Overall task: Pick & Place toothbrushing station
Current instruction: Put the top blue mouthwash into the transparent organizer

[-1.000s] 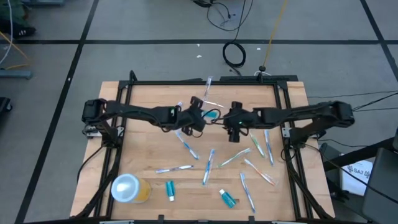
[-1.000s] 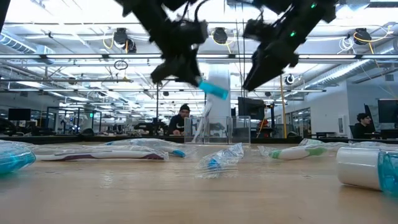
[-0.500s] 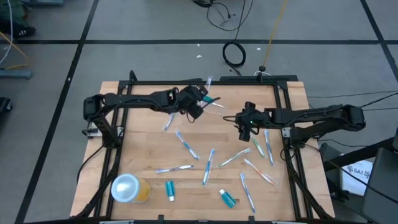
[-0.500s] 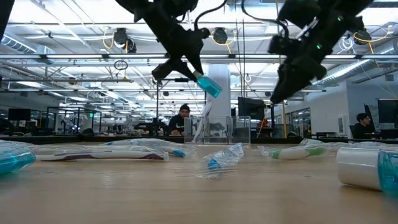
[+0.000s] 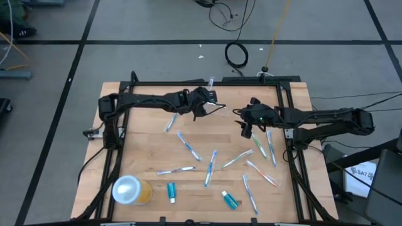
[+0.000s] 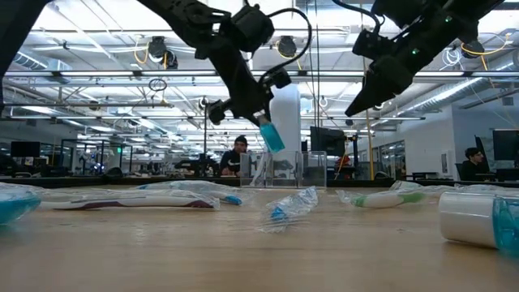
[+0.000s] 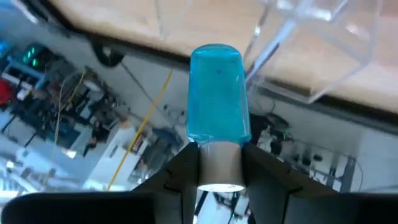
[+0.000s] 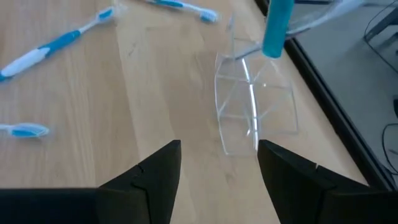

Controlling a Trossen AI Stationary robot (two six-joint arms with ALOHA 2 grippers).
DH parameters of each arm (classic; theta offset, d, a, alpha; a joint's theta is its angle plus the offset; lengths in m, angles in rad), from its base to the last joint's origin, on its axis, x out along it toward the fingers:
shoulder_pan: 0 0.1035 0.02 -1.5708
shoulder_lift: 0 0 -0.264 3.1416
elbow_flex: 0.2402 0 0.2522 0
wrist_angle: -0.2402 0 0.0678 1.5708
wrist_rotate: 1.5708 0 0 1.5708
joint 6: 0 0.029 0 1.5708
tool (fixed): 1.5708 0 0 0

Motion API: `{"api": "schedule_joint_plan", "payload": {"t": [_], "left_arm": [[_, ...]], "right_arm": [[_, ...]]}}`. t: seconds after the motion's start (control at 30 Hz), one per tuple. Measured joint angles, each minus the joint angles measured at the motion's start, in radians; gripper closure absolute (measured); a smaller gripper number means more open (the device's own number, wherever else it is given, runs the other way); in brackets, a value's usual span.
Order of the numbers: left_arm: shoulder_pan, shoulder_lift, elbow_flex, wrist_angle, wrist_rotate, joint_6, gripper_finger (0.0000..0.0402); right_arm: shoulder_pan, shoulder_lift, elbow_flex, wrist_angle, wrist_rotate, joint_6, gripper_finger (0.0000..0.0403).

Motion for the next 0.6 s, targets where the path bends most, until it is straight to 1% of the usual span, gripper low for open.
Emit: {"api": "schedule_joint_plan", "payload": {"t": [0.1,0.2,0.27,0.4,0.53,0.6], "left_arm": [[-0.001,0.022,0.008,0.001,0.026,0.028,0.0289],[-0.01,0.018,0.009,0.005,0.062,0.031,0.0289],[-0.021,0.017,0.01,0.012,0.066,0.031,0.0289],[-0.033,0.019,0.01,-0.035,0.082,0.031,0.0289],[-0.024,0.019,0.01,-0.121,0.116,-0.015,0.0289],[-0.02,0.019,0.01,-0.126,0.125,-0.056,0.0289]], "right_arm": [[0.0,-0.002,0.0,0.002,0.0,-0.006,0.0197],[0.0,-0.002,0.0,-0.003,0.0,-0.029,0.0197],[0.0,-0.002,0.0,-0.001,0.0,-0.046,0.0197],[0.0,-0.002,0.0,0.003,0.0,-0.053,0.0197],[0.0,-0.001,0.0,0.003,0.0,-0.053,0.0197],[0.0,-0.001,0.0,0.003,0.0,-0.053,0.0197]]}}
